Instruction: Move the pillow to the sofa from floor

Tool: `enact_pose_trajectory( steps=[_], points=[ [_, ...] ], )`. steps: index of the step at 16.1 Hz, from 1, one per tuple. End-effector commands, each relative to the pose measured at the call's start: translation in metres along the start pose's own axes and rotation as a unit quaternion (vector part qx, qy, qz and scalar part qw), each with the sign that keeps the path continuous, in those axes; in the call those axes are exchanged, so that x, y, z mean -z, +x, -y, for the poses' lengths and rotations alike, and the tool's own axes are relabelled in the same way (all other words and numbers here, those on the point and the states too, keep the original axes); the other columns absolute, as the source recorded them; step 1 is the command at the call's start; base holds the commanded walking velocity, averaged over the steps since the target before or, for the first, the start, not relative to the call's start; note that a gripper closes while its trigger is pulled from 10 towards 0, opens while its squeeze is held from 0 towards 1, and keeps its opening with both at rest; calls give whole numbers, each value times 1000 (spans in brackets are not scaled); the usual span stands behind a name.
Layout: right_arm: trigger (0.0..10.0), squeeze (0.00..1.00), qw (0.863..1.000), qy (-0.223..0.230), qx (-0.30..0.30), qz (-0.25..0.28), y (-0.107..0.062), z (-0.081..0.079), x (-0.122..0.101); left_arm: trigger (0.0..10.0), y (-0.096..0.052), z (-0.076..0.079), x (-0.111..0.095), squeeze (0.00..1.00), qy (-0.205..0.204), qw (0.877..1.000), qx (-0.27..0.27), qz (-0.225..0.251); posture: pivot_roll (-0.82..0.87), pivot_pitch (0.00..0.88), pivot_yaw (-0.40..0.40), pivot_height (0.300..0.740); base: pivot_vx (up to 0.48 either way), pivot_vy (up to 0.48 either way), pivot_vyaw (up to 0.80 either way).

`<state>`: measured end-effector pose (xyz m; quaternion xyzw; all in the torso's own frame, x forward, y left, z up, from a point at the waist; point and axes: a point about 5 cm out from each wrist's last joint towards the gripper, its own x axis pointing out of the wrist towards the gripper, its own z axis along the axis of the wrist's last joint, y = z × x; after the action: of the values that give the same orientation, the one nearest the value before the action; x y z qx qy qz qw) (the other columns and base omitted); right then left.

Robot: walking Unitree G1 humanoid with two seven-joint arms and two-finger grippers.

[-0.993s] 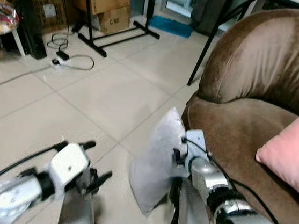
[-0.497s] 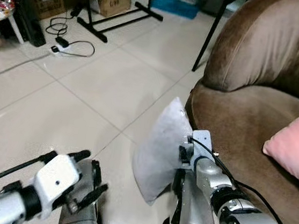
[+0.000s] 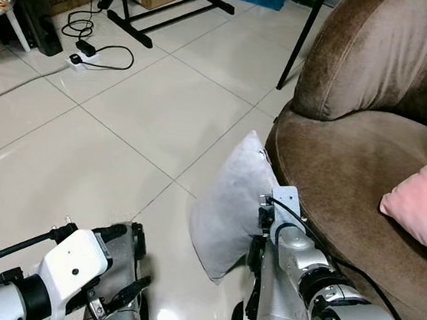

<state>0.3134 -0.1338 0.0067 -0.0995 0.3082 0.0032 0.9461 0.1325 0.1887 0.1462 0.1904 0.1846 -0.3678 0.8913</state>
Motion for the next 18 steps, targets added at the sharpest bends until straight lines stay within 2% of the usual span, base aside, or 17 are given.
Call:
enact_pose_trajectory(
  steps=[1,9,15,18],
  points=[
    [0,0,1000,-4,-4,-21,-1,-1,13,10000,-2,1,-1,0,0,1000,4,-2,75,154,-36,480,0,0,0],
    [0,0,1000,-10,-17,-15,-1,-2,7,10000,2,1,0,0,-7,1000,-2,-3,77,137,-61,480,0,0,0],
    [0,0,999,-12,-42,-21,-2,-13,9,10000,2,1,2,0,-10,1000,-10,-5,88,123,-74,480,0,0,0],
    [0,0,998,-13,-55,-23,-2,-17,10,10000,4,1,5,0,-11,1000,-21,-5,87,85,-93,480,0,0,0]
  ],
)
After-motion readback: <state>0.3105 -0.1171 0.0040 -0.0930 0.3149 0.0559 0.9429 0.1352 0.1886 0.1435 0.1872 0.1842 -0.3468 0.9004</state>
